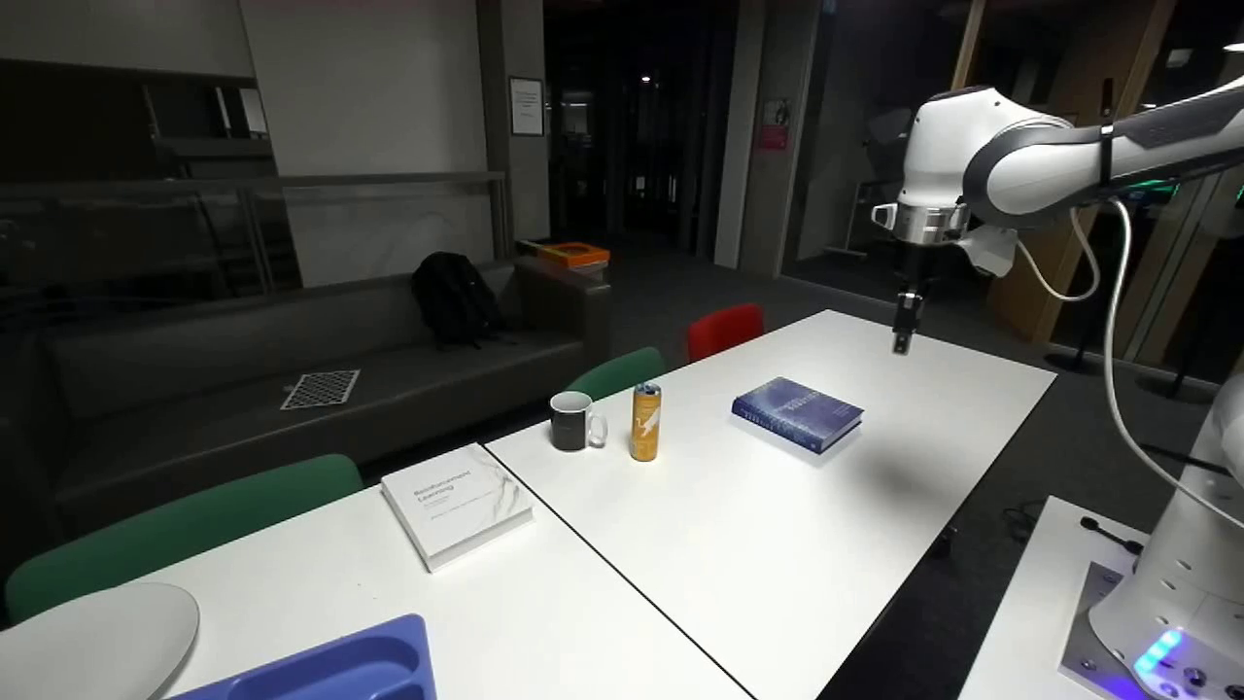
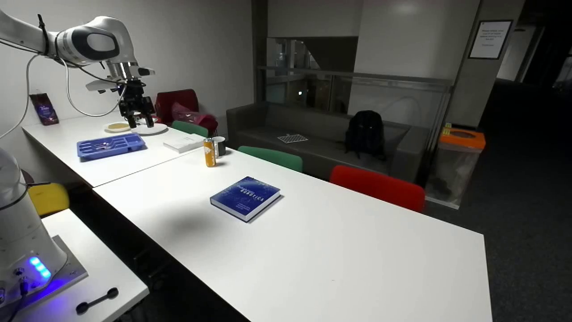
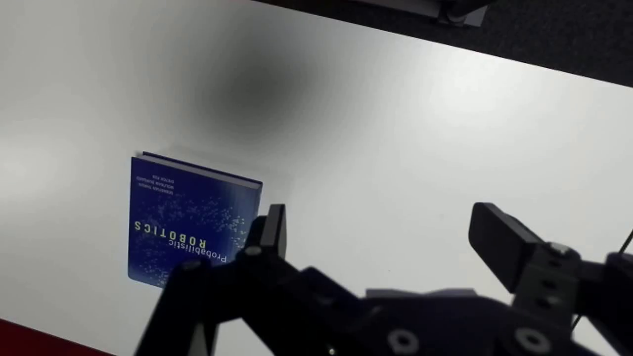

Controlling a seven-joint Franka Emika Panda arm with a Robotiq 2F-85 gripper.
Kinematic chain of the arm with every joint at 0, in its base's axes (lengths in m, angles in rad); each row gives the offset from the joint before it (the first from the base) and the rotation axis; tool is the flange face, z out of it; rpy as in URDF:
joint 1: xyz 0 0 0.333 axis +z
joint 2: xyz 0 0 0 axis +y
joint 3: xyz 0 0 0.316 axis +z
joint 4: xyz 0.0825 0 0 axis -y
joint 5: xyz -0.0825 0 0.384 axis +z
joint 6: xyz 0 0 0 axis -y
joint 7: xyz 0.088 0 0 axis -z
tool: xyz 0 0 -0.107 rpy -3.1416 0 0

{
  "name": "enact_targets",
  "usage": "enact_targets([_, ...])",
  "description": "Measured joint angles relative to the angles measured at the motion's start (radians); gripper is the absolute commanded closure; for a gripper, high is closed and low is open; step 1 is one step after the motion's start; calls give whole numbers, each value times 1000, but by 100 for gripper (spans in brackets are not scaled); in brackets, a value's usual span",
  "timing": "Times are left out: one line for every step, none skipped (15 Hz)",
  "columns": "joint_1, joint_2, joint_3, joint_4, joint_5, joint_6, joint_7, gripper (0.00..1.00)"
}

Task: Open the cover of the book

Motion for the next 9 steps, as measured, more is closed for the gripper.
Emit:
enact_targets([0, 0, 0, 0, 0, 0, 0, 0])
enact_targets([0, 0, 0, 0, 0, 0, 0, 0])
enact_targets([0, 0, 0, 0, 0, 0, 1, 0])
enact_targets([0, 0, -3, 0, 0, 0, 1, 0])
enact_targets([0, 2, -9, 0, 0, 0, 1, 0])
enact_targets([0, 4, -19, 0, 0, 1, 0, 0])
enact_targets([0, 8, -32, 0, 1, 5, -1, 0])
enact_targets([-1, 15, -48, 1, 1, 16, -2, 0])
enact_targets([-2, 23, -66, 2, 2, 36, -6, 0])
